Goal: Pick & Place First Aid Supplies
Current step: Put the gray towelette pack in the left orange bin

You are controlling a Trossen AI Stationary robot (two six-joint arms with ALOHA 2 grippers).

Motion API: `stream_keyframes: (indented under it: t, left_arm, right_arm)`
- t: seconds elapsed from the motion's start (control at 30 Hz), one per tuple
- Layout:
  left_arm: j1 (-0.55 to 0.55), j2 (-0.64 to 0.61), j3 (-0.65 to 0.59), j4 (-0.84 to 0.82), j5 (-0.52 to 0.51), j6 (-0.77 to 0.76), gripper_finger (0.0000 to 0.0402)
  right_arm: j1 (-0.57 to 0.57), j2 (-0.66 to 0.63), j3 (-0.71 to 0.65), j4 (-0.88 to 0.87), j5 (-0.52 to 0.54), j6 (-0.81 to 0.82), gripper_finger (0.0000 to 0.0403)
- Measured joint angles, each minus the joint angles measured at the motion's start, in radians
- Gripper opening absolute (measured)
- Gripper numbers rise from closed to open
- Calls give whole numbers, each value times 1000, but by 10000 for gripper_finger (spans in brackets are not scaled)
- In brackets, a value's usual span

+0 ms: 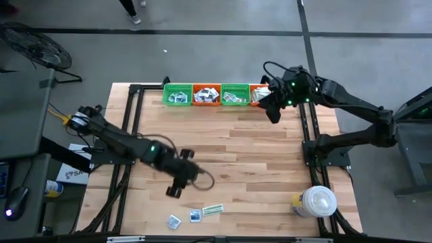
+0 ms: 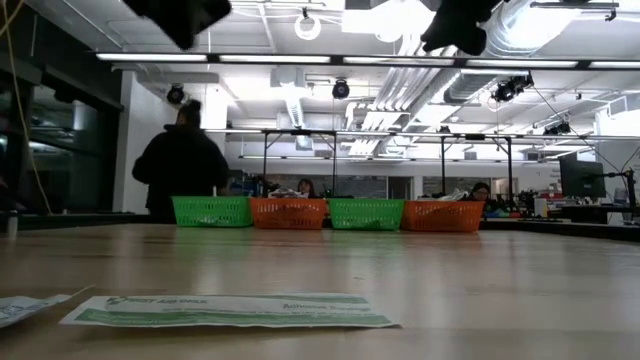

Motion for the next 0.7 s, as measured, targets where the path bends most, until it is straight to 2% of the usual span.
stream_keyframes:
  t: [0.27, 0.43, 0.7]
  left_arm:
    - [-200, 67, 0, -36, 76, -95, 181]
    - [-284, 108, 0, -48, 100, -121, 181]
    - [-382, 198, 0, -21, 101, -66, 181]
  right_arm:
    - [84, 0, 0, 0, 2, 23, 94]
    - [136, 0, 0, 2, 17, 51, 94]
    - [206, 0, 0, 2, 70, 81, 94]
